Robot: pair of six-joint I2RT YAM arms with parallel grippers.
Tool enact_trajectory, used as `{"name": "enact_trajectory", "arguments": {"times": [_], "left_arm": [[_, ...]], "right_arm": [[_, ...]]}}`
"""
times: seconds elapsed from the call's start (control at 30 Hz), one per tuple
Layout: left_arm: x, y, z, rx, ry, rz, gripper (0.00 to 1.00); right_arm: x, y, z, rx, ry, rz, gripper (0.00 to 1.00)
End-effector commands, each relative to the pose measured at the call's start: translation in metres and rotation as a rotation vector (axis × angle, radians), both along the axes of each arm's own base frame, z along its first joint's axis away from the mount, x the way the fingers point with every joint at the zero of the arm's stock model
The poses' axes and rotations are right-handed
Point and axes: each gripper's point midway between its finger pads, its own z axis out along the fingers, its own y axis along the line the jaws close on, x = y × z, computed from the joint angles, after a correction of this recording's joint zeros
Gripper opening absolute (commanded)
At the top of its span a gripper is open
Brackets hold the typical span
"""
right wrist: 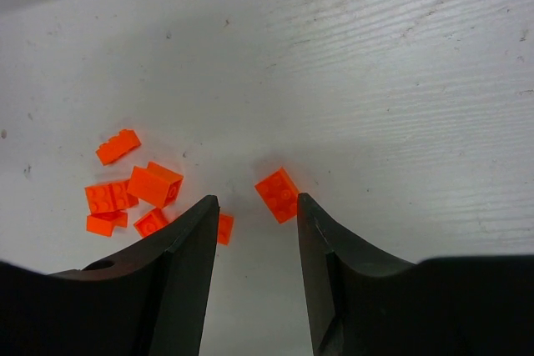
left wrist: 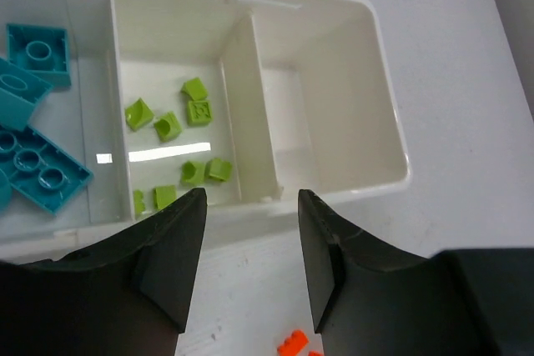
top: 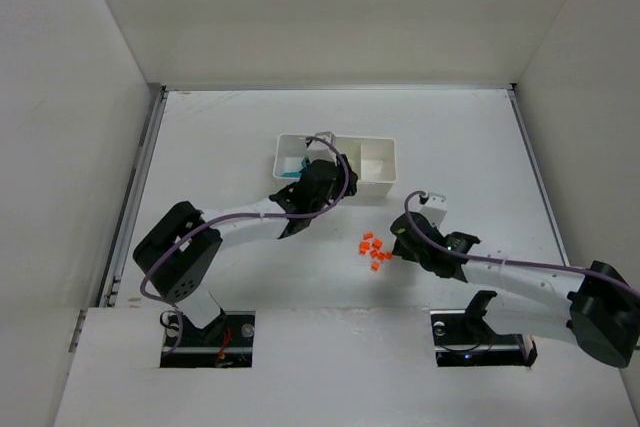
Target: Sort the legos into containers by color
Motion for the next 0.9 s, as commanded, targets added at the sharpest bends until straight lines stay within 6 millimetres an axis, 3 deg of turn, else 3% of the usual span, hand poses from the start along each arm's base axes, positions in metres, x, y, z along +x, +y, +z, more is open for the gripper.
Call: {"name": "enact_trajectory", "arguments": {"times": [0.0,0.33,0.67,0.87], "left_arm": [[-0.023,0.0,0.009,-0.006,-0.035,-0.036,0.45],[-0.08,0.0,-0.01,0.036,-0.021,-0.157,0.45],[-0.096,0.007,-0.011,-0.031,-0.031,-0.188,0.44],[-0.109,0.007,-0.015,-0.051,-0.023,-0.222,0.43]], "right_arm": [[0.008,0.005,0.008,-0.017,0.0,-0.017,0.48],[0.007,0.002,0.004,-0.053,0.056,-0.057,0.46],[0.006,0.007,-0.013,-0.124,0.164,-0.079,0.45],[0.009,0.037,-0.015,-0.094,0.198,-0.034,0.34]]}}
